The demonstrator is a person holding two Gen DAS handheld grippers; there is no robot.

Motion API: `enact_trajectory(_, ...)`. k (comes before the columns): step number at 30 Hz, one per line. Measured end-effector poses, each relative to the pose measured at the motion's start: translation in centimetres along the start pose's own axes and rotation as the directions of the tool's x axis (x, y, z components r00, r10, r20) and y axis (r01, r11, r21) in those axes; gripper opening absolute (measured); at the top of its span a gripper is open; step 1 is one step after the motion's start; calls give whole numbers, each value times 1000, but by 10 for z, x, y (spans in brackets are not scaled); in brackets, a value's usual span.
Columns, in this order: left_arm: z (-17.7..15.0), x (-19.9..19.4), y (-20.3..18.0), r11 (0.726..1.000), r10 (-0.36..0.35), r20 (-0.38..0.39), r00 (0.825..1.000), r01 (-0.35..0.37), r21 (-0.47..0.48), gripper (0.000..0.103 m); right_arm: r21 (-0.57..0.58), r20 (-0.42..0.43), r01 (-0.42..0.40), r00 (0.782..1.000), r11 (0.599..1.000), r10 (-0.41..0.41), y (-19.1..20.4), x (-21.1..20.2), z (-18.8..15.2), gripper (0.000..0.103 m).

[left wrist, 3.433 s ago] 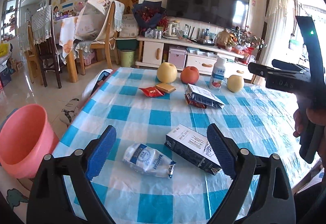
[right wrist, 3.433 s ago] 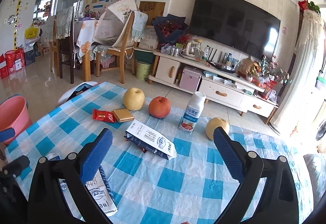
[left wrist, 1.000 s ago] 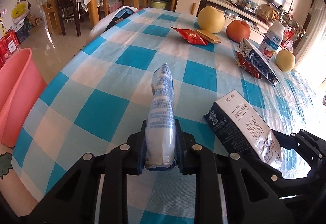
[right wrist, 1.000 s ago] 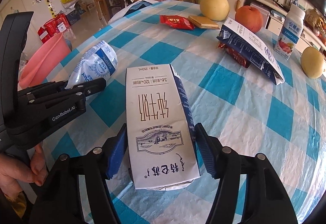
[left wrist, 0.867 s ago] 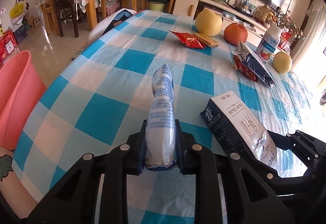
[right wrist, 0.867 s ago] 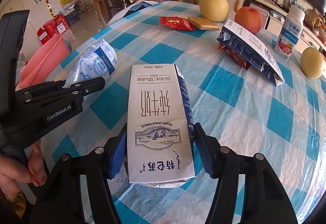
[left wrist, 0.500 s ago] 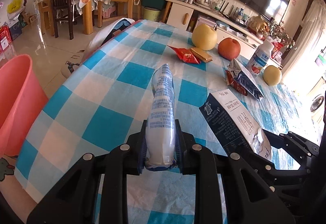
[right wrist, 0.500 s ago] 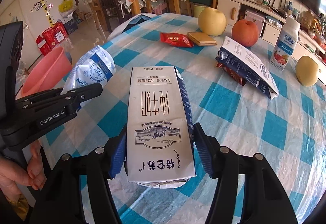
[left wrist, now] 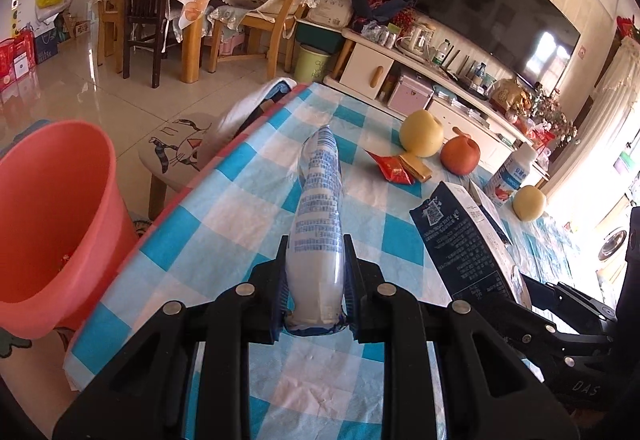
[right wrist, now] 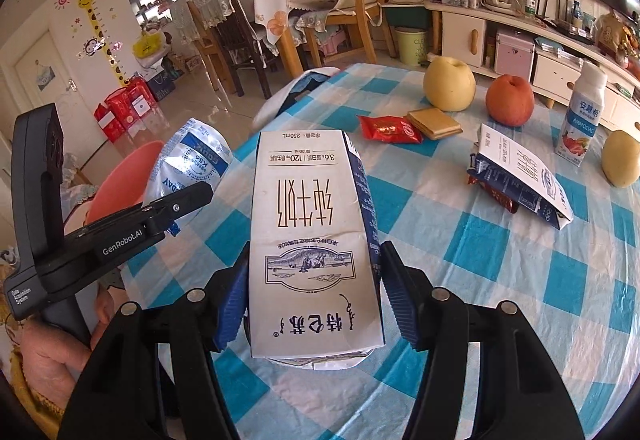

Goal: Collect trash
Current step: 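Lift the milk bag and carton and carry them over the pink bucket, then open both grippers to drop the milk packets into the pink bucket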

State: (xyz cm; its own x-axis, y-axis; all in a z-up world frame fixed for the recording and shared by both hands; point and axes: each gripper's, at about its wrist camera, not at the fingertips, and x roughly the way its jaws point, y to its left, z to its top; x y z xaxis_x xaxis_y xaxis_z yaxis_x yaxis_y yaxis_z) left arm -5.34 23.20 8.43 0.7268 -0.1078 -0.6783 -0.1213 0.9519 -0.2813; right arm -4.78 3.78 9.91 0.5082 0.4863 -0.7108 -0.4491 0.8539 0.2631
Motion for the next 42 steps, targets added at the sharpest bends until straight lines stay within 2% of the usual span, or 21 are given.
enact_trajectory(8, 15, -18, 38, 996, 40, 67, 997, -34, -81, 25, -15, 29, -110, 993, 994, 111, 42, -4, 19, 62)
enact_trajectory(13, 25, -28, 72, 984, 92, 105, 990, -74, -162, 25, -40, 26, -162, 986, 986, 163, 72, 0, 28, 62)
enact_trajectory(21, 35, -43, 137, 936, 185, 139, 973, -131, -328, 25, -61, -4, -247, 969, 967, 247, 126, 28, 51, 62)
enact_trajectory(26, 34, -51, 175, 890, 244, 146, 959, -162, -427, 25, -73, -29, -294, 956, 953, 293, 162, 51, 65, 62)
enact_trajectory(33, 33, -50, 227, 822, 302, 114, 946, -198, -533, 25, -73, -77, -350, 936, 934, 345, 210, 90, 82, 62)
enact_trajectory(37, 32, -46, 245, 808, 309, 90, 947, -212, -550, 25, -66, -94, -357, 932, 932, 351, 228, 115, 87, 63)
enact_trajectory(39, 33, -42, 250, 809, 310, 82, 947, -217, -546, 25, -60, -101, -356, 932, 933, 349, 233, 126, 88, 64)
enact_trajectory(40, 33, -42, 251, 809, 317, 79, 945, -226, -542, 25, -51, -99, -344, 936, 938, 338, 233, 130, 88, 67)
enact_trajectory(41, 34, -42, 252, 809, 324, 78, 943, -234, -539, 26, -39, -98, -336, 938, 941, 331, 232, 132, 88, 74)
enact_trajectory(42, 34, -41, 253, 808, 329, 74, 941, -240, -538, 30, -18, -95, -330, 940, 944, 327, 228, 133, 88, 75)
